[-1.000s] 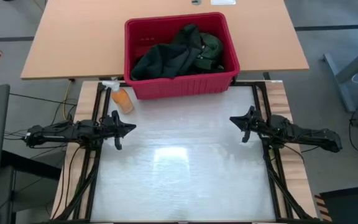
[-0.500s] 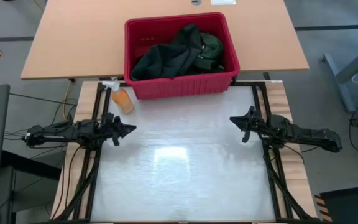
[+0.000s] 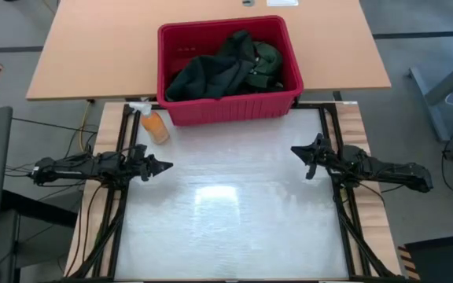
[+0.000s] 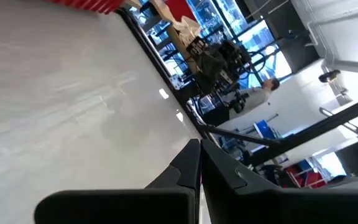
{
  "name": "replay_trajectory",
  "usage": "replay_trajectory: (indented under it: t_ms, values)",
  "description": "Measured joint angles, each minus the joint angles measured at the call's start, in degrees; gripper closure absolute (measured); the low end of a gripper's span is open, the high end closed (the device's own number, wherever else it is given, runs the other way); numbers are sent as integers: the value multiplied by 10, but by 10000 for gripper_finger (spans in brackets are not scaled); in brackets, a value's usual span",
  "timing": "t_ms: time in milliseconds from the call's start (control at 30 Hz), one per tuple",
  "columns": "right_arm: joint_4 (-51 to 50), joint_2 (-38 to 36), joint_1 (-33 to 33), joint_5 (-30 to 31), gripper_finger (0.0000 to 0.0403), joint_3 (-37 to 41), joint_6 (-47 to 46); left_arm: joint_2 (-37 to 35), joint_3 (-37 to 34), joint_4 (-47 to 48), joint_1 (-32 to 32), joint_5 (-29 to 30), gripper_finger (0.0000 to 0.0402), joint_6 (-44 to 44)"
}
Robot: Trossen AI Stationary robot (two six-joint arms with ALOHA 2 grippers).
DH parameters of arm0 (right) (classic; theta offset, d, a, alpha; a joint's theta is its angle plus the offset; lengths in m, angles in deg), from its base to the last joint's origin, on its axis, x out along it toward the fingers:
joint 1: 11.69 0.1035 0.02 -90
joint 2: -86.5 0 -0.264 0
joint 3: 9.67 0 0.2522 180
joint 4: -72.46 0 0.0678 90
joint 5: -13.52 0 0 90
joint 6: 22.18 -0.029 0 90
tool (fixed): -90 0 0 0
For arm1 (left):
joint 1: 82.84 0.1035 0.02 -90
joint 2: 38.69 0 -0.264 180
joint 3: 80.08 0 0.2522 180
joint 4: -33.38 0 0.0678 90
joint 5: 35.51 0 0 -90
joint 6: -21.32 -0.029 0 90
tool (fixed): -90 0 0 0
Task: Fold Laundry from Bin
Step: Remove the dark blue pants from the red bin
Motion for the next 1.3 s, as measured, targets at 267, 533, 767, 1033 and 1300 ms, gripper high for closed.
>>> replay_trajectory:
  t_ms: [267,533,767,1033,1300]
  values:
    - [83,0,-2,7,353,2,-82,0,0,-2,-24,31,401,2]
    - [241,26,-14,10,353,1,-229,0,-1,-20,-24,34,401,-49]
    - [318,197,0,25,353,-70,-206,34,-1,-108,-24,31,401,-184]
    - [257,467,-21,21,353,-343,-73,129,-1,-140,-23,28,401,-301]
    - [-122,709,-167,-58,353,-726,36,173,-1,-167,-14,89,400,-319]
